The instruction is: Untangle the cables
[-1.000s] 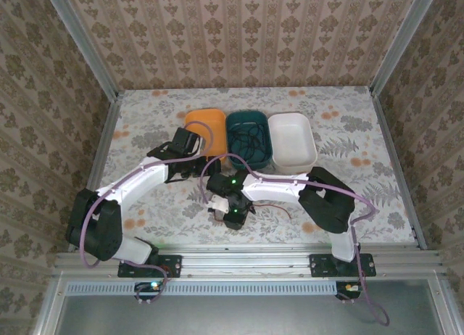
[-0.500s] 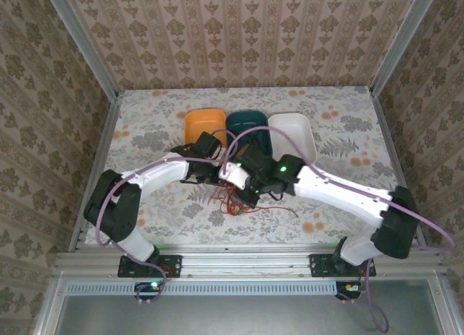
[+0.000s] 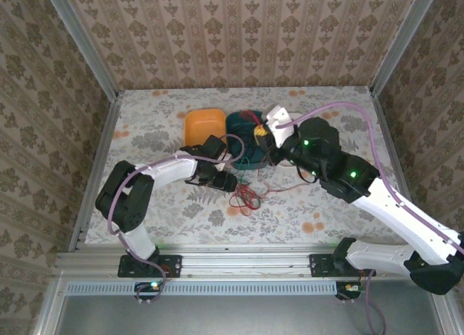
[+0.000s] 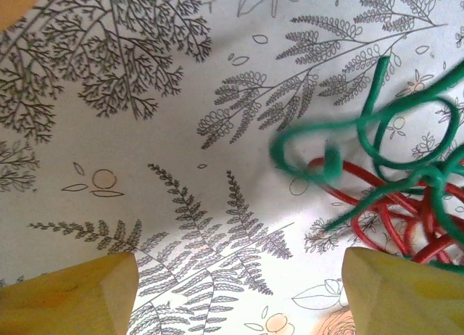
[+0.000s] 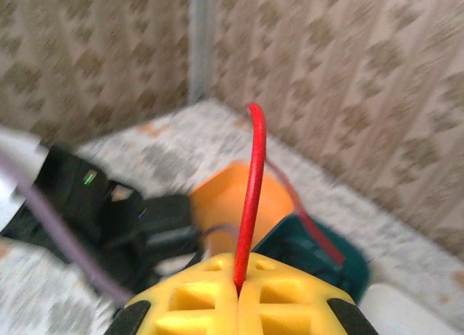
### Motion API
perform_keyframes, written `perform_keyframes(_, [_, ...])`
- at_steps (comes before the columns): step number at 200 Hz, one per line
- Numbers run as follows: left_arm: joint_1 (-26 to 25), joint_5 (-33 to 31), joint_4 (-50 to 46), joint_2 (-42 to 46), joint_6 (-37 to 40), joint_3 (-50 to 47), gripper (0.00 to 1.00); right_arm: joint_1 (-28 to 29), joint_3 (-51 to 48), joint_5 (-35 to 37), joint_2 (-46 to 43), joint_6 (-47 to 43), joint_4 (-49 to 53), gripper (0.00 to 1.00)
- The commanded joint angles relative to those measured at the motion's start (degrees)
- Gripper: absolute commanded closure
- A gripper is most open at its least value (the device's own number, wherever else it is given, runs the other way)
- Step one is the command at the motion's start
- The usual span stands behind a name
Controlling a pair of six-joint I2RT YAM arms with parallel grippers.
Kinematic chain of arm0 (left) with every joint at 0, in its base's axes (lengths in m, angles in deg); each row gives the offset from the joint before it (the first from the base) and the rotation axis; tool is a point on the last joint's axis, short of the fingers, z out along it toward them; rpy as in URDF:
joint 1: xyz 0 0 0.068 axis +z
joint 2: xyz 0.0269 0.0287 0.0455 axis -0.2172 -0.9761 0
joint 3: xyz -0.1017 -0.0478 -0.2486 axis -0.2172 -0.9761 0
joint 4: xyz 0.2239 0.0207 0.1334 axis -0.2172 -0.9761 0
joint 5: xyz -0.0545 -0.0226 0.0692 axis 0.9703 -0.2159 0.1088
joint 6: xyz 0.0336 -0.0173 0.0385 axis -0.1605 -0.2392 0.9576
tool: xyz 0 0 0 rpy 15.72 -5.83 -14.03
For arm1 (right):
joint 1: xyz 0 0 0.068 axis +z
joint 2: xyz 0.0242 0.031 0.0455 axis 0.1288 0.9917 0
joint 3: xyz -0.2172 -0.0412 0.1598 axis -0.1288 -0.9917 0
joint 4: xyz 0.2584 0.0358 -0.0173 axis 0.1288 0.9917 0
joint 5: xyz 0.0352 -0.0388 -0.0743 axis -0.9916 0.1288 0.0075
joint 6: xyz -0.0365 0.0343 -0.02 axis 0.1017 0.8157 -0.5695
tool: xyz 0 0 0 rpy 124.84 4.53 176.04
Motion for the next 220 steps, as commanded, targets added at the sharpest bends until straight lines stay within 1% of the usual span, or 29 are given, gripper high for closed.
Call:
perform_keyframes(1, [-0.63,-1.26,-0.96,-0.82,1.35,-0.58,0.25,-1.67,2.13,10.33,-1.03,-2.11,-8.88,1.0])
perform_keyframes(23, [-1.1,-1.51,-0.02,-0.76,1.3,-1.38,0.25,-3.78,1.74,9.77,-2.3,-1.65,-13.65,1.0])
perform_keyframes(35, [-1.31,-2.0,0.29,-0.54,1.18,-1.86,0.25,-5.08,2.89,9.8,-1.95,-1.46,-13.15,1.0])
perform_keyframes(43, [-1.42,-2.58,0.43,-0.26,1.09,-2.18,0.25,-6.15,3.62,11.09,-1.22,-1.45,-12.6,1.0])
perform_keyframes(60, [-1.64,-3.8,1.53,1.56,0.59,-3.22,0.25,-9.79,3.58,13.14,0.66,-0.25,-12.12,1.0])
perform_keyframes(75, [-1.6,-4.83,2.73,4.05,-0.18,-4.03,0.25,-14.29,1.92,11.9,2.49,2.55,-12.37,1.0])
perform_keyframes(97, [-1.36,-5.11,4.33,8.42,-1.15,-4.61,0.25,-20.52,-2.72,7.88,5.87,7.37,-15.39,1.0])
perform_keyframes(107, [-1.06,-4.87,4.92,10.22,-1.74,-4.55,0.24,-23.5,-4.4,3.8,8.35,9.87,-16.4,1.0])
perform_keyframes(127, [-0.03,-4.38,5.07,12.62,-3.2,-4.09,0.24,-26.83,-6.69,-3.34,12.67,13.52,-19.09,1.0])
perform_keyframes(155, [1.85,-4.24,5.52,14.71,-4.62,-4.73,0.23,-27.46,-5.33,-6.07,16.71,14.58,-20.1,1.0])
perform_keyframes(192, [3.42,-4.78,6.31,15.93,-5.98,-7.17,0.23,-27.46,-2.06,-7.55,16.76,14.01,-20.2,1.0])
perform_keyframes(220, [4.06,-5.48,7.01,16.12,-7.24,-8.6,0.23,-27.19,0.75,-7.22,16.08,12.61,-20.22,1.0])
